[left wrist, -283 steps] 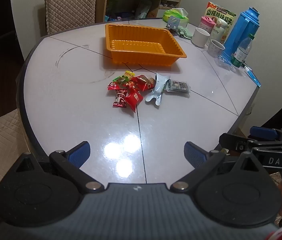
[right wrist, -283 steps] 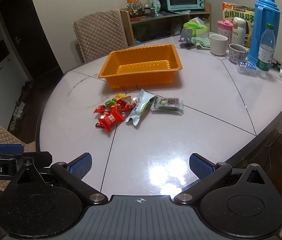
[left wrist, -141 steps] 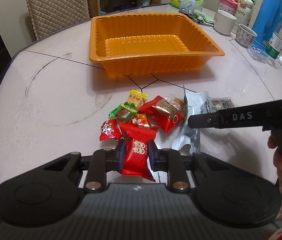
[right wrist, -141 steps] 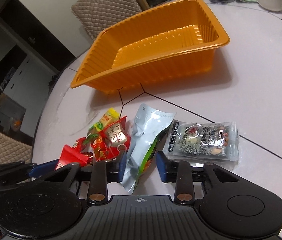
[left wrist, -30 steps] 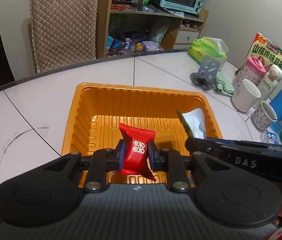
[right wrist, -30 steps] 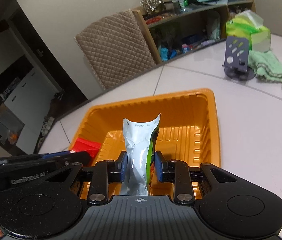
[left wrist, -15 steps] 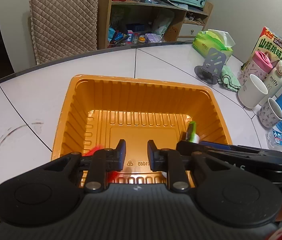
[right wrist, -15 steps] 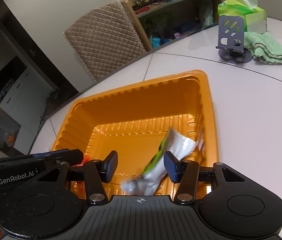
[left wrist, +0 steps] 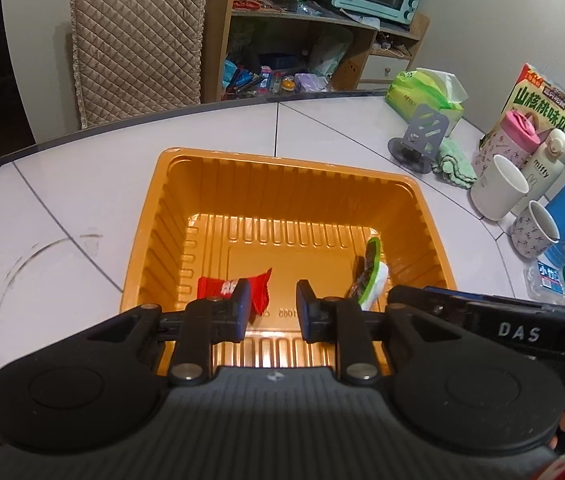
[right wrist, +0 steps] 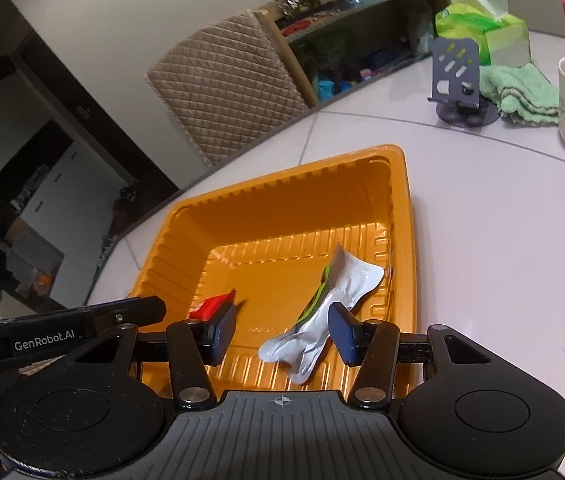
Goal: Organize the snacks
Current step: 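Carry the red candy and white pouch into the orange tray and release both, then withdraw both tools from the tray back toward the snack pile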
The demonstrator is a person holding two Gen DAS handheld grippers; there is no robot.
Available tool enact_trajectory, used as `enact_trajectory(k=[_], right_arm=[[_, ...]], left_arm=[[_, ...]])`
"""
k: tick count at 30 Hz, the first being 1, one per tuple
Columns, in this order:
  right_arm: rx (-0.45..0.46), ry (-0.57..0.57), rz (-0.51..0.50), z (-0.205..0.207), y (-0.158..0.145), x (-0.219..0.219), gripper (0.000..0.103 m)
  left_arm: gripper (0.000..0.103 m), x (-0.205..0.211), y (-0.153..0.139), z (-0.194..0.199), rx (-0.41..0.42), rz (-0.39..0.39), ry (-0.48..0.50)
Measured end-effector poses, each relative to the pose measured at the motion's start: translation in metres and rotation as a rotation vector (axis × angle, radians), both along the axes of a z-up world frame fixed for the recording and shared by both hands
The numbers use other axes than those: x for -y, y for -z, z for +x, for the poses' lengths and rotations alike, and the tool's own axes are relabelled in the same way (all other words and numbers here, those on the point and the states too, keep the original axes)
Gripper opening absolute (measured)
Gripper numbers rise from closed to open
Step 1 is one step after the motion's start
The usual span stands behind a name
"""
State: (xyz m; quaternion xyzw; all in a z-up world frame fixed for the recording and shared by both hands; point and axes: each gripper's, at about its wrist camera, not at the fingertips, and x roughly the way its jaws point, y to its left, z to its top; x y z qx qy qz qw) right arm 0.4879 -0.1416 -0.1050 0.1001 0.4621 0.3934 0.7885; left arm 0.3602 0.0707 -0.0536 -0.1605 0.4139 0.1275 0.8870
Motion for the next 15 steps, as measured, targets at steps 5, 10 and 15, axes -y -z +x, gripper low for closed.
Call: enact_trajectory(k=[5, 10, 15], right_arm=[[0.045, -0.023, 0.025, -0.016, -0.014, 0.02, 0.055], [0.091, -0.057, 0.02, -0.037, -0.025, 0.04, 0.062], [0.108, -0.095, 0.008, -0.061, -0.028, 0.058, 0.065]], left_arm=[[0.031, 0.004, -0.01, -0.032, 0.025, -0.001, -0.021], [0.032, 0.008, -0.018, -0.07, 0.04, -0.011, -0.042], [0.034, 0.016, -0.02, -0.107, 0.032, -0.007, -0.068]])
